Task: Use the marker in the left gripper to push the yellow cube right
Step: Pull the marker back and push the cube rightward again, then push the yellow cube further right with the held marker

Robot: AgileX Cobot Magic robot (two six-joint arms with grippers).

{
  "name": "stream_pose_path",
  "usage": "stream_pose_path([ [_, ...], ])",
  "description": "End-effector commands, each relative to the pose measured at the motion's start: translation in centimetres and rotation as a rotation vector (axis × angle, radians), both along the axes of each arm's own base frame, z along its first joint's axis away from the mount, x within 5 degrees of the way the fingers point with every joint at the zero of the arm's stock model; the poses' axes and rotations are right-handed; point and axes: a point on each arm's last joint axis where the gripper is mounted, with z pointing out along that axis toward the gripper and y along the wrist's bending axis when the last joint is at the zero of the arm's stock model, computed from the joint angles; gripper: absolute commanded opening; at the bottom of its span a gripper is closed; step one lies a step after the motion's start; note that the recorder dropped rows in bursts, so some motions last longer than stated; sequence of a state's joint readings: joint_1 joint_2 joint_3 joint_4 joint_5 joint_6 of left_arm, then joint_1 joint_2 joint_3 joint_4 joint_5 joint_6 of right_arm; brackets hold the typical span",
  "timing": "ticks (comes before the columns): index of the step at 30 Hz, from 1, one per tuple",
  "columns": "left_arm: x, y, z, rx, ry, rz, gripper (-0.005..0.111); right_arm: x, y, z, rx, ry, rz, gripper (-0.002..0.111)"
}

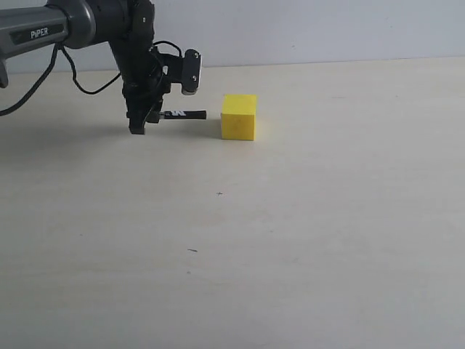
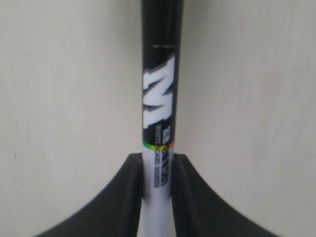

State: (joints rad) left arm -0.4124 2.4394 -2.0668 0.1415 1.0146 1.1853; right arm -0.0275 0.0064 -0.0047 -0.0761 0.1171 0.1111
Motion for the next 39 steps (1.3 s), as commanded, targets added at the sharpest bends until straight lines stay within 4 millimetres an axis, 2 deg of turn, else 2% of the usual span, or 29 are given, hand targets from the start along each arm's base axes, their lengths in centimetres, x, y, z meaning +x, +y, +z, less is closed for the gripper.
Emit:
stream_pose_path([
  [1,0.1,0.1,0.4,-0.017,-0.009,0.021,0.0,0.0,0.0,0.0,-0.003,-0.012,-0.005,0.0],
  [11,0.2,0.1,0.4,-0.016,-0.019,0.018,0.0,0.0,0.0,0.0,-0.003,-0.012,-0.005,0.0],
  [16,0.1,0.2,0.3,0.031,-0.007,-0.076,0.0,0.0,0.0,0.0,-0.003,-0.012,-0.005,0.0],
  [21,0.4,-0.5,1.2,-0.053,-0.009,-0.055,0.0,0.0,0.0,0.0,-0.003,-0.012,-0.005,0.0],
  [29,0.9,-0.8,-0.7,-0.049,0.007,-0.035,0.0,0.0,0.0,0.0,-0.003,-0.012,-0.005,0.0],
  [33,0.9,-0.8,-0.8,-0.048,0.009,-0.035,0.0,0.0,0.0,0.0,-0.003,-0.012,-0.005,0.0],
  [39,0.3,-2.6,-0.7,-0.055,-0.015,-0.077,0.0,0.0,0.0,0.0,-0.003,-0.012,-0.005,0.0],
])
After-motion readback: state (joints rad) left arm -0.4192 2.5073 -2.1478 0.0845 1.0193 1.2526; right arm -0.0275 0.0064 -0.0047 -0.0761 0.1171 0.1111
